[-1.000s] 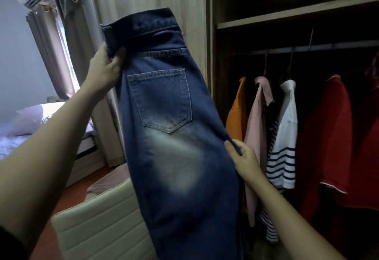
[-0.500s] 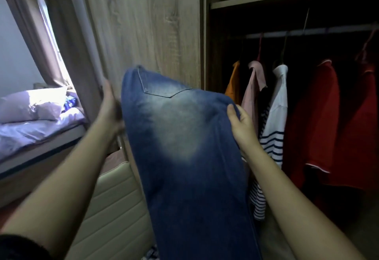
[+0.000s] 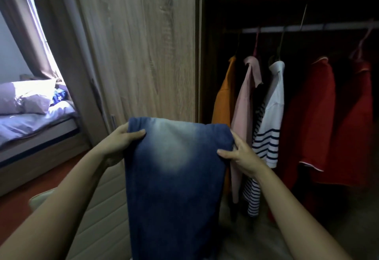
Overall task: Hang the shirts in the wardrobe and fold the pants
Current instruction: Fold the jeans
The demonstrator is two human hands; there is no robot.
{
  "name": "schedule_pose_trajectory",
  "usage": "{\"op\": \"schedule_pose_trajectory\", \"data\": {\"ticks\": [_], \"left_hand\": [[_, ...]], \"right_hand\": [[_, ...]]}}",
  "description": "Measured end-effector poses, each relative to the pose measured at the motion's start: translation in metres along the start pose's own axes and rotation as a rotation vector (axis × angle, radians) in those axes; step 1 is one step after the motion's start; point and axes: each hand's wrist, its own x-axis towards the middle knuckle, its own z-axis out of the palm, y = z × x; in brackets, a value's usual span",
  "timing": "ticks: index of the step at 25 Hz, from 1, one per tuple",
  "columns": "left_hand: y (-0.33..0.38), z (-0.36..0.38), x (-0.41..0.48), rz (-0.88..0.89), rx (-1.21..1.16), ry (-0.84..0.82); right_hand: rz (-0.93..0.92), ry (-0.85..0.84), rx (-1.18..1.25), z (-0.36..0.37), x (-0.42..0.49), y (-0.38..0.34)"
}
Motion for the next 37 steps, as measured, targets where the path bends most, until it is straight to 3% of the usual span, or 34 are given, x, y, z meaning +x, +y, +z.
{"op": "schedule_pose_trajectory", "data": {"ticks": [2, 5, 9, 14, 16, 19, 23, 28, 32, 35, 37], "left_hand": [[0.004, 0.003, -0.004, 0.04, 0.006, 0.044], [0.011, 0.012, -0.005, 0.125, -0.145, 0.131], [0.027, 0.008, 0.007, 0.157, -0.147, 0.191], [0.028, -0.02, 0.018, 0.15, -0.046, 0.278], [0.026, -0.027, 0.018, 0.163, -0.033, 0.282], [0.025, -0.039, 0.014, 0.192, -0.085, 0.245], [0.005, -0.065, 0.005, 0.239, 0.114, 0.117], [-0.011, -0.071, -0.003, 0.259, 0.163, 0.36], [-0.022, -0.062, -0.009, 0.236, 0.115, 0.354], [-0.02, -0.06, -0.005, 0.197, 0.052, 0.335], [-0.018, -0.053, -0.003, 0.191, -0.006, 0.246]], "right_hand": [[-0.012, 0.05, 0.073, -0.002, -0.001, 0.014], [-0.019, 0.285, 0.135, 0.005, 0.008, 0.028], [-0.004, 0.392, -0.072, 0.036, 0.018, 0.041], [-0.047, 0.592, -0.13, 0.059, 0.033, 0.042], [0.048, 0.589, -0.077, 0.066, 0.036, 0.045], [0.151, 0.458, -0.096, 0.077, 0.039, 0.041], [-0.047, 0.361, -0.19, 0.081, 0.044, 0.013], [-0.346, 0.38, -0.535, 0.088, 0.043, -0.019], [-0.434, 0.375, -0.663, 0.082, 0.039, -0.036], [-0.349, 0.36, -0.599, 0.07, 0.044, -0.033], [-0.095, 0.354, -0.342, 0.056, 0.048, -0.025]]}}
